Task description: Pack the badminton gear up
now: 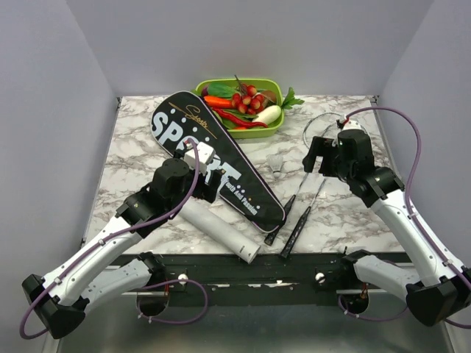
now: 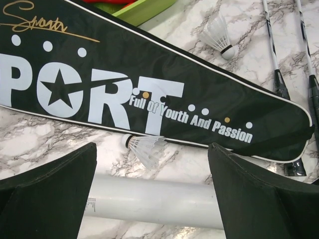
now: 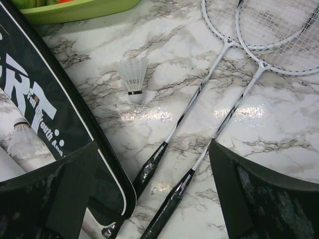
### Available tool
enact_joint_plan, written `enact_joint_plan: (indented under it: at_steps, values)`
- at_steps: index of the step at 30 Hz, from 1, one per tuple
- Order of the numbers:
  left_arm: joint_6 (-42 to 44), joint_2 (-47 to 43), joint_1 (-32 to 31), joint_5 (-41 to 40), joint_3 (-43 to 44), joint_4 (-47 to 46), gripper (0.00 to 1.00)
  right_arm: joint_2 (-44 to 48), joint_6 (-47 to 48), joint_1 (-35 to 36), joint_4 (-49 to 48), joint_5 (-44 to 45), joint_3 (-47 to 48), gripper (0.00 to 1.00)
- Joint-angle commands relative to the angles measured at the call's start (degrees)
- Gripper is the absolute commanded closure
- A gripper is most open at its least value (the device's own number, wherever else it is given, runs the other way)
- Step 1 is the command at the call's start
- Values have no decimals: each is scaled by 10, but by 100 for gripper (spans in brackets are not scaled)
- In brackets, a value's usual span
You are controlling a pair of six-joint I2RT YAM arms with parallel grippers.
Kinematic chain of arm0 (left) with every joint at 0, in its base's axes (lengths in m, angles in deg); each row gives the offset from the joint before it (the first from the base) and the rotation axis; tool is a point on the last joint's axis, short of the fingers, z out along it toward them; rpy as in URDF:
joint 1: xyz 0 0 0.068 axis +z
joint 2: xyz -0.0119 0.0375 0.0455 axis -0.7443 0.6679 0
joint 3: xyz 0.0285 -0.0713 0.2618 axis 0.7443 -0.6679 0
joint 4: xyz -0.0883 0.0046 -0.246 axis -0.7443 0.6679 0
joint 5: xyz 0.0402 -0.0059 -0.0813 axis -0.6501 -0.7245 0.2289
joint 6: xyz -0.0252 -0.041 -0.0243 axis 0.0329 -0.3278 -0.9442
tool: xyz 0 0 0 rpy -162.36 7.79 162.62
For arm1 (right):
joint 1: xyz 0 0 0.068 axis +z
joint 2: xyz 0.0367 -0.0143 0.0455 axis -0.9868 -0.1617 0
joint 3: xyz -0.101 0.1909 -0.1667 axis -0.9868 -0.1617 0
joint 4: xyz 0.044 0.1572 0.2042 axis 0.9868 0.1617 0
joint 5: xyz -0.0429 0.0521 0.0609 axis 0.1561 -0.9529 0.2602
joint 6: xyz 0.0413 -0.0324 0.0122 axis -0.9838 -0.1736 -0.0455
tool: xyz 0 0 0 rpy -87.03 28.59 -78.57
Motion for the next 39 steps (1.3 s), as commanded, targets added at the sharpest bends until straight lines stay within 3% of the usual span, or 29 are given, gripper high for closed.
enact_joint_plan:
  at_steps: [1, 15, 22, 28, 34, 39]
  values:
    - [8, -12, -3, 13, -4, -1, 1, 16, 9, 2, -7, 12, 4, 0]
    - [47, -12, -2, 43, -8, 20, 1, 24, 32, 2, -18, -11, -20, 0]
    - [104, 8, -19, 161, 1, 69, 1, 18, 38, 2, 15, -128, -24, 0]
    - [121, 32, -142, 119, 8, 107, 1, 38, 32, 3, 39, -249, -64, 0]
    - [181, 50, -288, -10, -35, 112, 1, 74, 39, 7, 44, -272, -122, 0]
    - [255, 26, -353, -57, -85, 95, 1, 103, 34, 9, 42, -294, -151, 0]
